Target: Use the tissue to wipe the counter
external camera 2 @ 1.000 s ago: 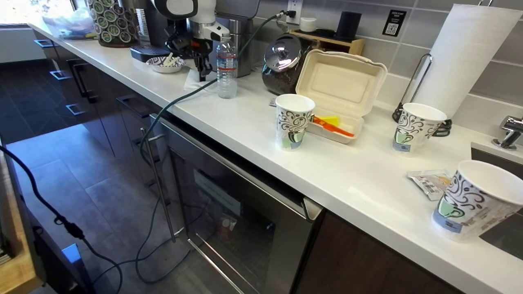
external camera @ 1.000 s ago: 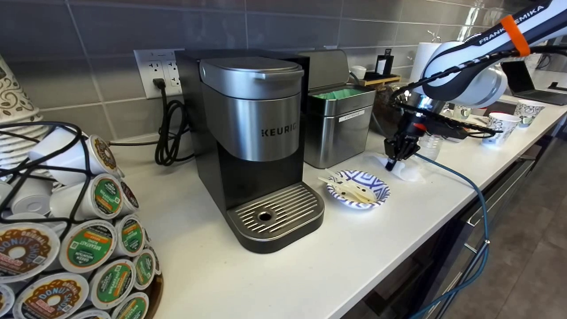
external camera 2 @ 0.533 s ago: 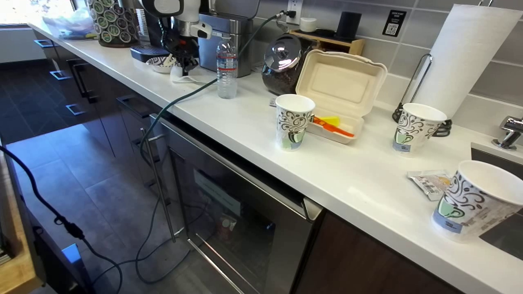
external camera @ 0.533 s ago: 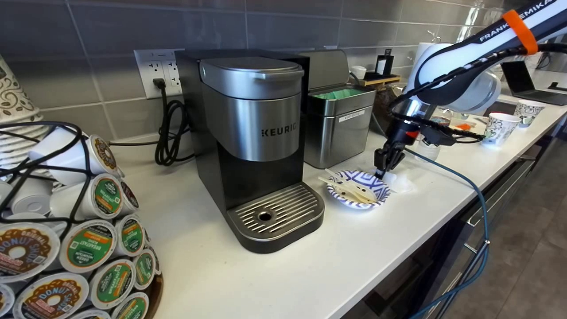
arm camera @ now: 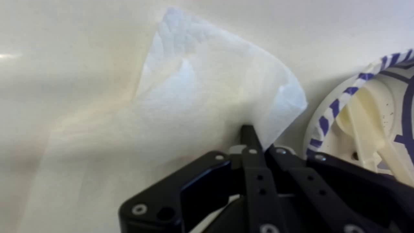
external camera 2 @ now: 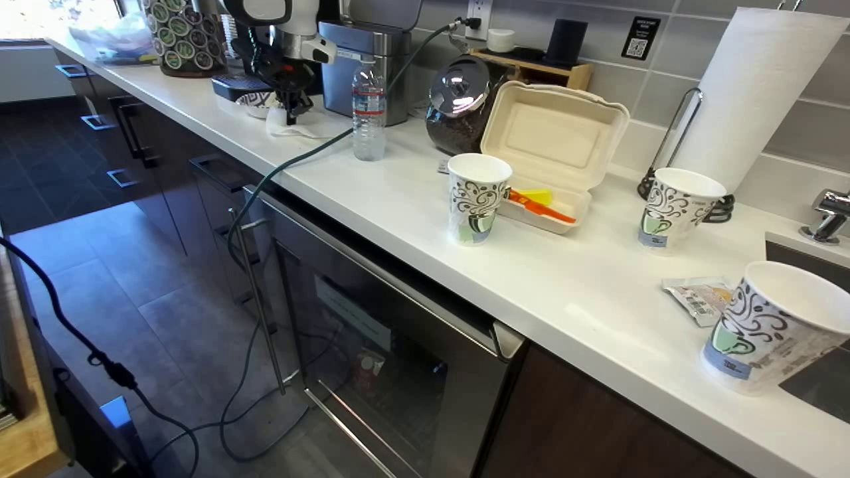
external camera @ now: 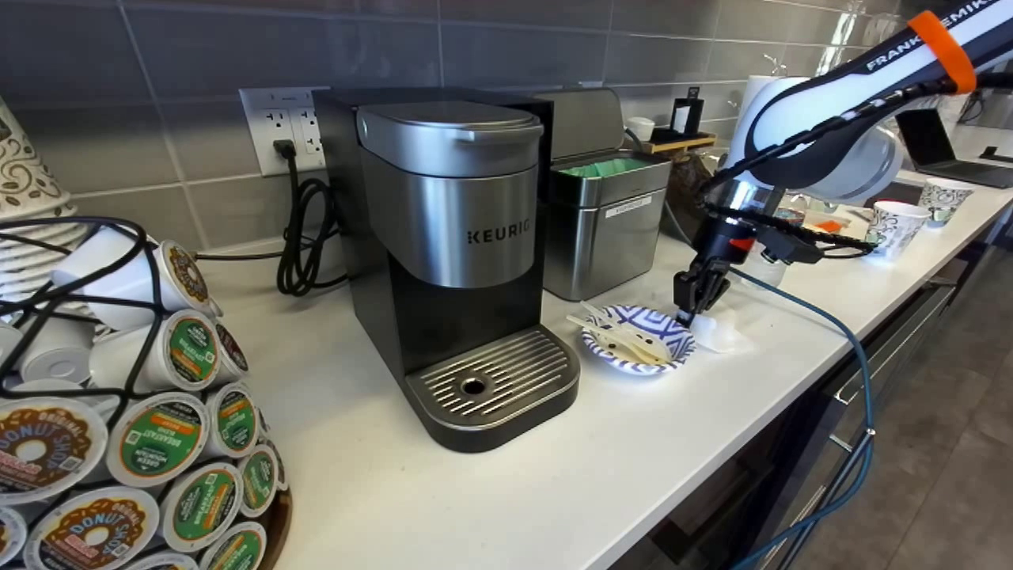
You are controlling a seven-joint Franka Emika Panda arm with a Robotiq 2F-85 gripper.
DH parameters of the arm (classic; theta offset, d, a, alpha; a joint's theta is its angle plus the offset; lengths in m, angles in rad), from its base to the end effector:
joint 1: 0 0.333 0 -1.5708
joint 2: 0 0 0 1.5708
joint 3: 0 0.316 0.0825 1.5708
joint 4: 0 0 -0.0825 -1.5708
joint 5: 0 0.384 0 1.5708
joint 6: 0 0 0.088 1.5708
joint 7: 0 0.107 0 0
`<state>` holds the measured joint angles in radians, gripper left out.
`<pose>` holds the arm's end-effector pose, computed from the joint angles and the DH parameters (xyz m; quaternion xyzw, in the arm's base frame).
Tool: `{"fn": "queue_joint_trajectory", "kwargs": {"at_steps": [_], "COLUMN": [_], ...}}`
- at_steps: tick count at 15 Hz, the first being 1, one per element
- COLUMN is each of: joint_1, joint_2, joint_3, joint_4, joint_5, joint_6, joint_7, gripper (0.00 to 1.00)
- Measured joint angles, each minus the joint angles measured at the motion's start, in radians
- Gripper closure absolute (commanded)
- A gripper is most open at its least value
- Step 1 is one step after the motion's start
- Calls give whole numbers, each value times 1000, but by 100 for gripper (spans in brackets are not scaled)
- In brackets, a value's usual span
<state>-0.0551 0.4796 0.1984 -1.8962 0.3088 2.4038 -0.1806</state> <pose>0.6307 0.0860 0.2570 -0.9879 -0.0364 -0.0171 0.1499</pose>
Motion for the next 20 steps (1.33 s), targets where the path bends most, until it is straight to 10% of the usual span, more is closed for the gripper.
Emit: {"fn": "queue_joint_trajectory", "kwargs": {"at_steps": [12, 20], "joint_1": [13, 54], "joint_2": [-158, -108], "joint_3": [-180, -225], "joint_4": [-214, -129], "joint_5": [-24, -220], "joint_6": [0, -1], "joint_7": [319, 390], "gripper": [100, 100]}}
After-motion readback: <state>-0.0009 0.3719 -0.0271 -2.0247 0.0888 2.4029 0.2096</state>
